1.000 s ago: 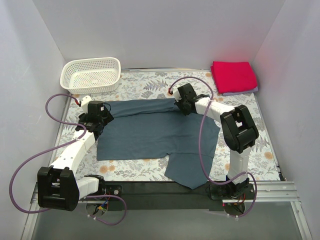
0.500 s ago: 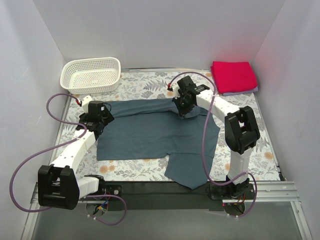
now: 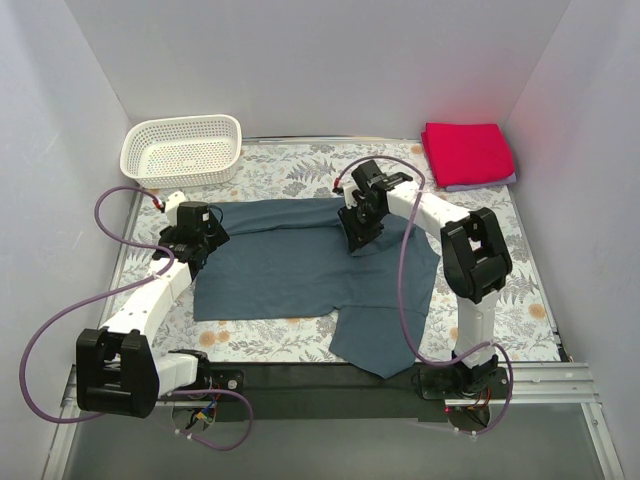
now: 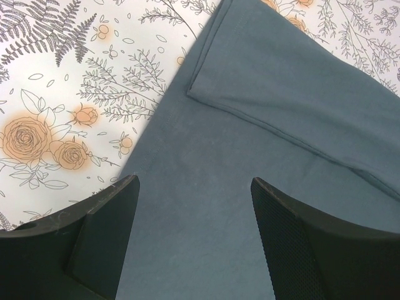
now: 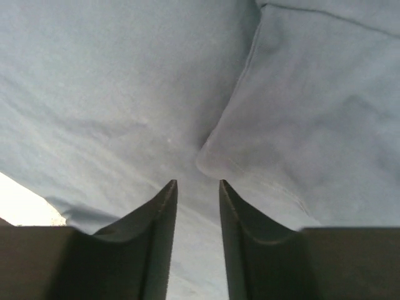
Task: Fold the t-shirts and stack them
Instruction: Fold the tshirt
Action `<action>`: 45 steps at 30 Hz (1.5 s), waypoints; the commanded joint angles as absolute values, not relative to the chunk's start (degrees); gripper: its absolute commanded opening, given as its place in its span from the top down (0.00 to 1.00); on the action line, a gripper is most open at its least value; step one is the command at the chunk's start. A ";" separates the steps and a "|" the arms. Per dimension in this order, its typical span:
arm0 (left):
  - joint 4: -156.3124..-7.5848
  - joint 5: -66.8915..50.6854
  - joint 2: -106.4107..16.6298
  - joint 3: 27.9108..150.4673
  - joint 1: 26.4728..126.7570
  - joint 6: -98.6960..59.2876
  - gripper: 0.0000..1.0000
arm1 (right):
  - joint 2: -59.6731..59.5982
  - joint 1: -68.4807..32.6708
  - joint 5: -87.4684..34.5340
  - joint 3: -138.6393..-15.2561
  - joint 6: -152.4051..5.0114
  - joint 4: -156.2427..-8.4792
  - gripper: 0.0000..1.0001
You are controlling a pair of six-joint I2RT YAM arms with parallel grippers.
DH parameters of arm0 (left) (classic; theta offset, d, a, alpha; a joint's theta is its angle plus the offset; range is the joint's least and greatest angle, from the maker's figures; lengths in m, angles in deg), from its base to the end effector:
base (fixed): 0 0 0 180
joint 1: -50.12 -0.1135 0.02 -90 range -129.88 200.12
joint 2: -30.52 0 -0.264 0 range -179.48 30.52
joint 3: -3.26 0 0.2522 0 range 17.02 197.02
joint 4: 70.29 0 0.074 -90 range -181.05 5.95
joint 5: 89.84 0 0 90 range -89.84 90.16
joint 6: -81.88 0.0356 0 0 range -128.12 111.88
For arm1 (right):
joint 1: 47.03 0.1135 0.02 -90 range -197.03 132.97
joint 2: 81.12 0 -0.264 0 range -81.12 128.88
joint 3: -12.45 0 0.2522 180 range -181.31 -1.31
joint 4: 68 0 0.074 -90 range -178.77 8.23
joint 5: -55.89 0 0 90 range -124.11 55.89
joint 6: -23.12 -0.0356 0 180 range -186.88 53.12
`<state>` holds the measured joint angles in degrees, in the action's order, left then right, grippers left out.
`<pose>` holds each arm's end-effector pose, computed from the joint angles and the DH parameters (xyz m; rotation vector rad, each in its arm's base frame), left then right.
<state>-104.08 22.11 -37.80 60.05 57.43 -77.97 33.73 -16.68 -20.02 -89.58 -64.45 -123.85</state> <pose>0.2445 -0.0180 0.2323 -1.3479 1.8671 -0.2403 0.3549 0.2178 0.1960 -0.8536 2.6710 0.4636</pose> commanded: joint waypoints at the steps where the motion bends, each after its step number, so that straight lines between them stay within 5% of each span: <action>1: -103.39 21.96 -37.86 60.70 57.59 -77.29 0.33 | 26.91 -17.50 -22.50 -88.08 -65.47 -122.65 0.63; 9: -103.21 20.99 -37.34 60.61 57.59 -77.38 0.33 | 10.22 -29.53 -24.62 -71.12 -68.73 -105.43 0.60; 15: -103.04 19.94 -37.16 60.79 57.59 -77.12 0.33 | 4.66 -42.19 -9.70 -55.99 -71.10 -87.16 0.40; 28: -102.60 19.41 -36.37 60.35 57.59 -76.68 0.33 | 15.29 -48.44 1.48 -55.80 -71.19 -74.65 0.31; 45: -102.51 19.05 -36.90 60.26 57.59 -76.33 0.33 | 21.45 -48.26 11.24 -57.21 -70.13 -74.30 0.36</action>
